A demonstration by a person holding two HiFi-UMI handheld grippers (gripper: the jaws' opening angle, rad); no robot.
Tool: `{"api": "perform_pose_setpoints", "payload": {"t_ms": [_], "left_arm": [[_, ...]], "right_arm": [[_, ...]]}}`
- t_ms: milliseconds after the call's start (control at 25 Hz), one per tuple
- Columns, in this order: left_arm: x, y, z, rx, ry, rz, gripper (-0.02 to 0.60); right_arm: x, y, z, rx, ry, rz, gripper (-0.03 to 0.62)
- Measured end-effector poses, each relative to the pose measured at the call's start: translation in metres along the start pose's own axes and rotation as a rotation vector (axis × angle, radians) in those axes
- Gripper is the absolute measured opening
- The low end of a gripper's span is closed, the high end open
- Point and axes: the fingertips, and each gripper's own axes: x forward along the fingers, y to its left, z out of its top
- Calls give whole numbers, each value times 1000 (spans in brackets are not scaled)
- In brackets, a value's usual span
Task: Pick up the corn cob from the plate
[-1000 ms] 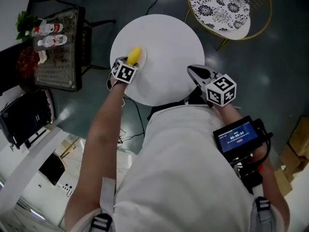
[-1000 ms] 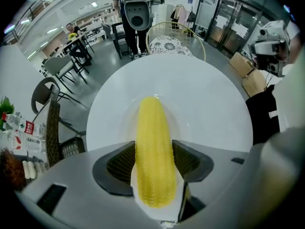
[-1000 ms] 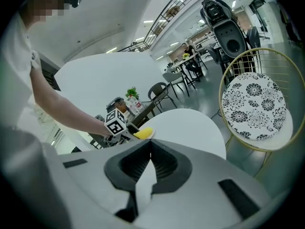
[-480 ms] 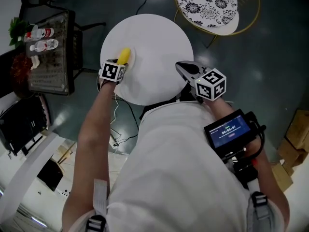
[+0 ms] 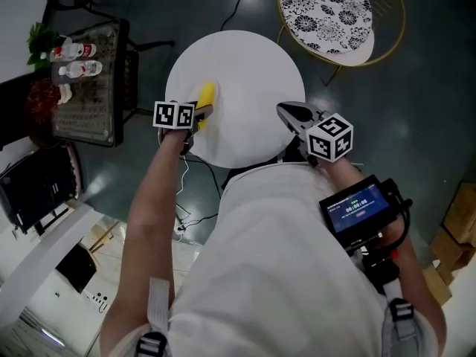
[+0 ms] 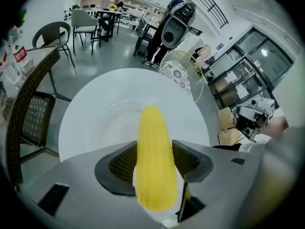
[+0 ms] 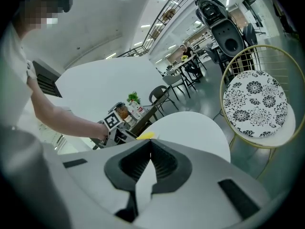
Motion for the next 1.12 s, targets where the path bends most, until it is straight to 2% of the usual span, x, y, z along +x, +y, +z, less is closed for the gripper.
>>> {"api": "perform_pose_setpoints", "payload": {"t_ms": [240, 640, 960, 1120], "left_arm": [[-4, -21, 4, -55, -67, -64, 233], [-6, -69, 7, -62, -142, -134, 235], [8, -111, 15, -38, -178, -130, 235], [34, -139, 20, -58, -176, -115, 235]], "right_arm": [[-2, 1, 3, 0, -5, 3, 8], [-14, 1, 7, -2, 0, 5, 8], [-24, 0, 9, -34, 4, 58, 8], [-37, -31, 10, -20, 13, 89, 8]]}}
